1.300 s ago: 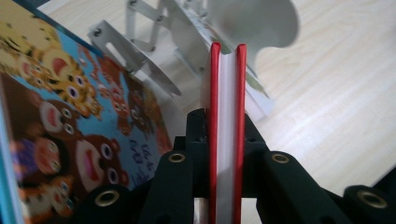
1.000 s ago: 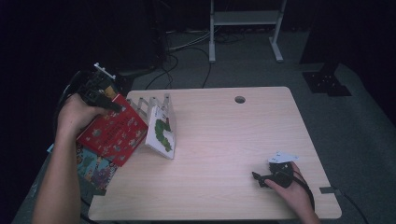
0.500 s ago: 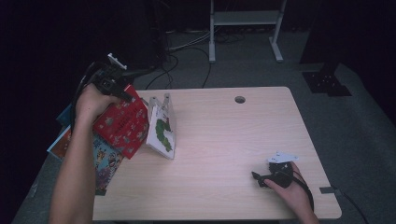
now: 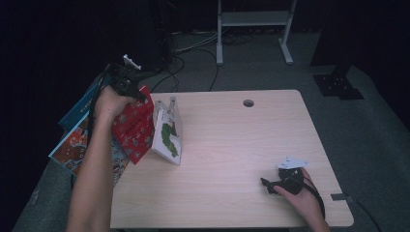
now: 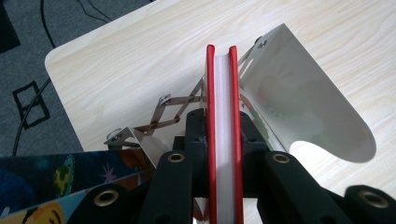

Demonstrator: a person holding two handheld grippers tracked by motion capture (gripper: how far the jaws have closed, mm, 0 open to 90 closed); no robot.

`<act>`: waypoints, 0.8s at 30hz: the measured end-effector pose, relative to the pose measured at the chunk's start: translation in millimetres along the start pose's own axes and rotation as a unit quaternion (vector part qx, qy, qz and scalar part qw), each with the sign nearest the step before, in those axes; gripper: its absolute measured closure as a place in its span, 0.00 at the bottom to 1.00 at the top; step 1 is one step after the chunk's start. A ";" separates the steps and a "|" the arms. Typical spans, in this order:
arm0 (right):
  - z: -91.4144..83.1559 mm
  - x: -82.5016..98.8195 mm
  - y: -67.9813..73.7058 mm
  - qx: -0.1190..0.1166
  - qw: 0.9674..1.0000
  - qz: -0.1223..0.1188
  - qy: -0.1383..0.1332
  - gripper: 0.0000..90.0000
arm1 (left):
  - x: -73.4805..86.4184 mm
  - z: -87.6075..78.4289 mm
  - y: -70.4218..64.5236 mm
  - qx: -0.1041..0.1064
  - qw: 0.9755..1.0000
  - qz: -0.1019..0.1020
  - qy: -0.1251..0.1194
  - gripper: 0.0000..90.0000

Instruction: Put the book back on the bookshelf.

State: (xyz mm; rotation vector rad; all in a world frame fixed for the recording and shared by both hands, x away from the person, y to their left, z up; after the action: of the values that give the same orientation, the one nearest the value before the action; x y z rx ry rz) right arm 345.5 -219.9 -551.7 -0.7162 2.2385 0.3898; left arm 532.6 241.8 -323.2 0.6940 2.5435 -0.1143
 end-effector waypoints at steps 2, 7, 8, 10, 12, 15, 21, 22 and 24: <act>0.0 0.0 0.0 0.000 1.000 0.000 0.000 0.12 | -0.2 0.5 0.0 -0.001 1.000 -0.003 0.000 0.87; 0.0 0.0 0.0 0.000 1.000 0.000 0.000 0.12 | 0.3 0.2 0.9 0.001 1.000 -0.002 0.000 0.86; 0.0 0.0 0.0 0.000 1.000 0.000 0.000 0.12 | 0.6 -0.5 1.5 0.002 1.000 -0.001 0.002 0.86; 0.0 0.0 0.0 0.000 1.000 0.000 0.000 0.12 | 1.3 -2.3 2.3 0.005 1.000 0.000 0.006 0.85; 0.1 0.0 -0.1 0.000 1.000 -0.001 0.000 0.12 | 0.8 -4.5 2.6 0.006 1.000 -0.001 0.004 0.82; 0.1 0.0 -0.1 0.000 1.000 -0.001 0.000 0.12 | -0.3 -11.5 2.7 0.006 1.000 -0.002 0.007 0.79; 0.1 0.0 -0.1 0.000 1.000 -0.001 0.000 0.12 | -7.3 -33.4 3.4 0.001 1.000 0.005 -0.004 0.69; 0.0 0.0 -0.1 0.000 1.000 0.000 0.000 0.12 | -9.4 -38.4 2.4 0.004 1.000 0.003 -0.007 0.68; 0.0 0.0 0.0 0.000 1.000 0.000 0.000 0.12 | -13.0 -47.2 1.2 -0.001 1.000 0.006 -0.006 0.65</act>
State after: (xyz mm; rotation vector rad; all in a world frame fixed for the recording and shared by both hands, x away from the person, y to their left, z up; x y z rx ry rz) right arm 345.5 -219.9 -551.7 -0.7168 2.2380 0.3891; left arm 522.0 246.6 -275.6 0.7063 2.5269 -0.1124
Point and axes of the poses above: each handheld gripper's, and its own axes: z roughly forward along the jaws, x roughly out of its underside, y roughly to its left, the point moved 7 cm from there along z, roughly forward along the jaws, and after that the axes turned 4 degrees about -x, right-handed, at the moved point
